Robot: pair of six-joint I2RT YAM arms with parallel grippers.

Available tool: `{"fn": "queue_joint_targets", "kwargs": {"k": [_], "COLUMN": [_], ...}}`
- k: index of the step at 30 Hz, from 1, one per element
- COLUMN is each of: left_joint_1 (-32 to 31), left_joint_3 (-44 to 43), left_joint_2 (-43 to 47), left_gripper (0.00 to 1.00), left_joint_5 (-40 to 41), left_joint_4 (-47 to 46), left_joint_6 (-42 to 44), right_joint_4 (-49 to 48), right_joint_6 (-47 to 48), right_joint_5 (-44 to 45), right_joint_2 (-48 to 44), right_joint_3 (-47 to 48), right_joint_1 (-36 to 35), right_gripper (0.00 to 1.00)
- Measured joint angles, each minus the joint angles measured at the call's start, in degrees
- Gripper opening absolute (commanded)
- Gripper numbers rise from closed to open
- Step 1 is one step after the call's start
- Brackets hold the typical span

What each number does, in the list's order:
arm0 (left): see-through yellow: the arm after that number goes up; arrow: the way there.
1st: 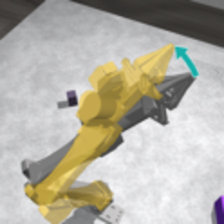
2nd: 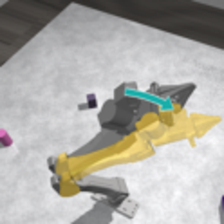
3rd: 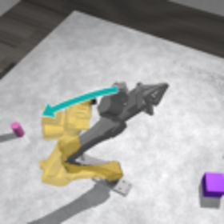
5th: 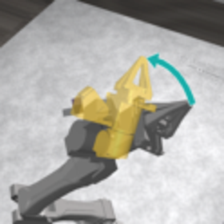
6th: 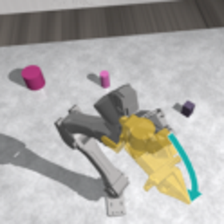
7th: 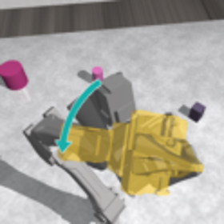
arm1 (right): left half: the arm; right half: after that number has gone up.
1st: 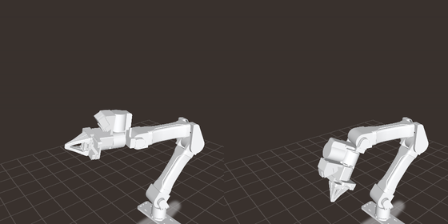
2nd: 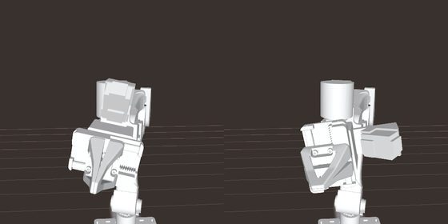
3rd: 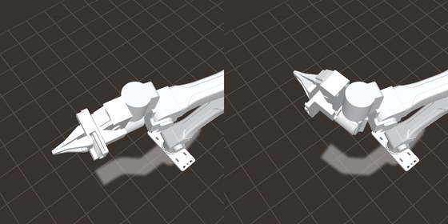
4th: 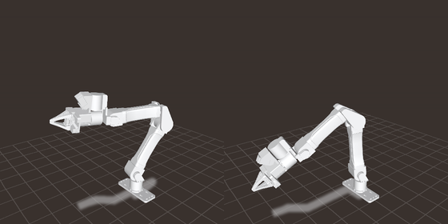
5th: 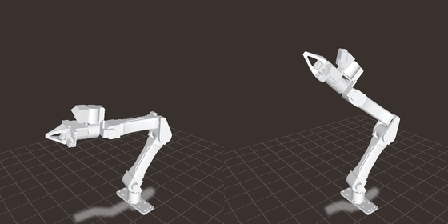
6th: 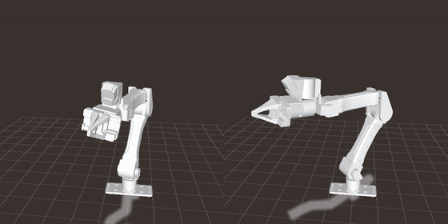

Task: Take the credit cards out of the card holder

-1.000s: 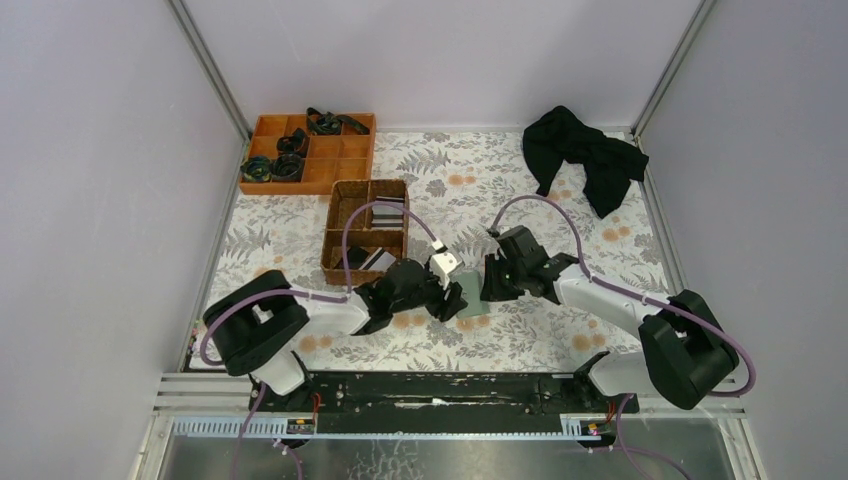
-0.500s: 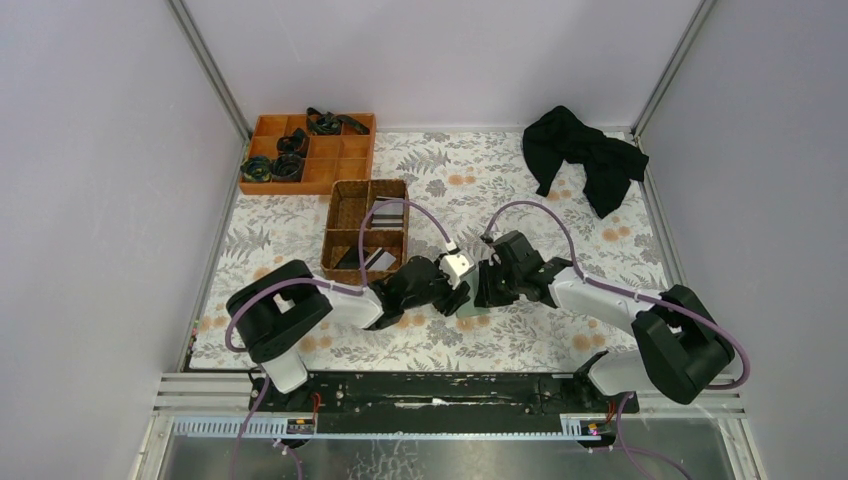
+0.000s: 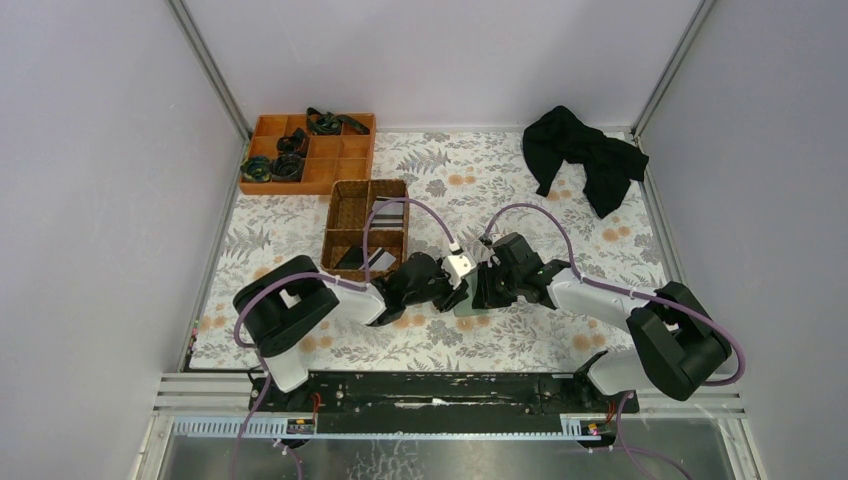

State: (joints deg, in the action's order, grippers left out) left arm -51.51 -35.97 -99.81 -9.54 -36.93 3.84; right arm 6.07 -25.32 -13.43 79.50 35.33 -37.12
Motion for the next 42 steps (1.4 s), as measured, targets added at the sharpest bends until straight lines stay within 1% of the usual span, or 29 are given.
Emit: {"fn": "queue_joint_targets", "kwargs": {"k": [1,3,4,5,12,19,21,23,29,36,38,39,40,42], "left_joint_1": [0.1,0.1,0.1,0.2,0.2,1.4,2.1,3.0,7.1,8.0,8.0,8.0,8.1,8.1], "left_joint_3": [-0.1,-0.6,-0.9,-1.0,-0.6,0.6,1.7,3.0,4.2,5.0,5.5,5.4,5.2,3.6], "left_joint_2": [-0.1,-0.6,-0.8,-1.0,-1.1,-0.3,0.6,2.0,6.1,10.9,13.0,14.1,15.2,17.1], "left_gripper": [0.28,0.08,0.01,0.00,0.00,0.00,0.00,0.00,0.00,0.00,0.00,0.00,0.00,0.00], "left_joint_5": [-0.6,-1.7,-2.1,-2.1,-2.3,-2.0,-1.9,-1.2,-0.5,0.6,1.3,1.7,2.1,2.5], "left_joint_4": [0.0,0.1,0.0,0.0,-1.4,-2.3,-2.6,-2.6,-2.1,-0.2,0.9,1.2,1.6,3.0], "left_joint_6": [0.0,0.0,0.2,0.3,-1.0,-5.4,-7.2,-9.4,-14.7,-17.8,-18.8,-19.2,-19.4,-19.7], "right_joint_4": [0.0,-0.4,-0.5,-0.5,-0.7,-2.1,-3.1,-4.0,-7.0,-8.2,-7.8,-6.7,-5.4,-2.5], "right_joint_6": [0.0,0.0,0.0,0.0,0.0,-0.9,-1.5,-2.0,-4.5,-6.3,-6.3,-6.2,-6.0,-5.7], "right_joint_5": [0.0,-0.1,-0.2,-0.2,-0.3,-1.3,-1.7,-2.2,-2.3,-2.1,-1.8,-1.1,-0.5,0.6], "right_joint_2": [0.0,0.2,0.2,0.2,0.4,1.3,1.8,2.4,3.4,3.6,3.2,2.6,2.0,0.4], "right_joint_3": [0.0,0.0,0.0,0.0,-0.1,0.0,0.0,0.0,-0.6,-0.8,-0.9,-0.9,-0.9,-0.9], "right_joint_1": [0.0,0.0,0.0,0.0,0.0,0.0,0.0,0.0,0.0,0.0,0.0,0.0,0.0,0.0], "right_gripper": [0.26,0.26,0.25,0.26,0.26,0.24,0.22,0.18,0.14,0.14,0.17,0.21,0.28,0.45]}}
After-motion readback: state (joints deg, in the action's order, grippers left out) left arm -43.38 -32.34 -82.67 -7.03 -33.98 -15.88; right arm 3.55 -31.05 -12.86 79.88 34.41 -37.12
